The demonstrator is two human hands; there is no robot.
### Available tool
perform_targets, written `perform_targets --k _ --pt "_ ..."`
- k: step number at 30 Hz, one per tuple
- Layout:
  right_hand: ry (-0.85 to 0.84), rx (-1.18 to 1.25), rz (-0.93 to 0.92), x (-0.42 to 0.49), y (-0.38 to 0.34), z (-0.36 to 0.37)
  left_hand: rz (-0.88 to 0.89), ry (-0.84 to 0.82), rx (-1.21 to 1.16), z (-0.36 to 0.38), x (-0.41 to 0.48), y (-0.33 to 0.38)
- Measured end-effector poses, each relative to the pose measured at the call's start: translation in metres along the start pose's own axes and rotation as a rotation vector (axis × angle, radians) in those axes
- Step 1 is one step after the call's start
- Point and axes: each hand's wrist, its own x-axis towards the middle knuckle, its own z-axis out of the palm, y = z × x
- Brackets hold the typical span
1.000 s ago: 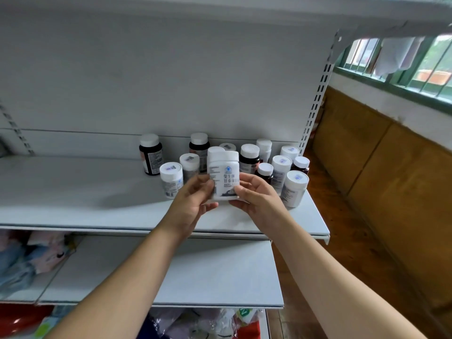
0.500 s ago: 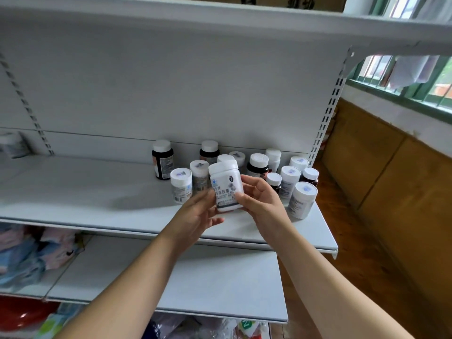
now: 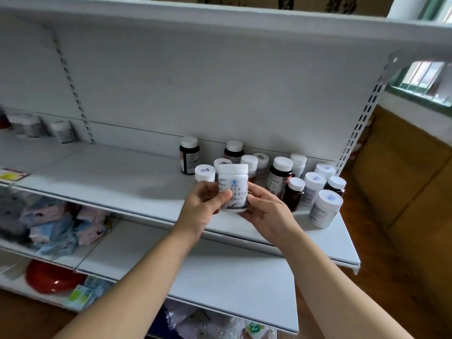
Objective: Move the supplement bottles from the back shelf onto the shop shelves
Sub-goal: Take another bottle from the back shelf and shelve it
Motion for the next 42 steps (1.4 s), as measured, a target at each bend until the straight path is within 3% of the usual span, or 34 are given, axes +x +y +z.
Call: perform_targets --k 10,18,24,30,42 --pt "-0.224 -0.042 0.100 0.030 0.047 0.080 0.000 0.350 0.000 -0.083 -0.057 0.021" --pt "-0.311 -0.075 0.106 0.079 0.113 0.201 0.046 0.510 -0.033 -0.218 -0.083 0.051" --pt "-0.250 -0.083 0.061 0.143 0.169 0.313 0.060 0.414 0.018 -0.360 -0.070 0.082" --pt "-0.140 -0.274 0.017 0.199 0.198 0.364 0.032 0.308 0.062 -0.437 -0.040 0.104" --pt "0.036 -0.479 -0.024 0.370 0.248 0.389 -0.100 0.127 0.092 -0.565 0.125 0.079"
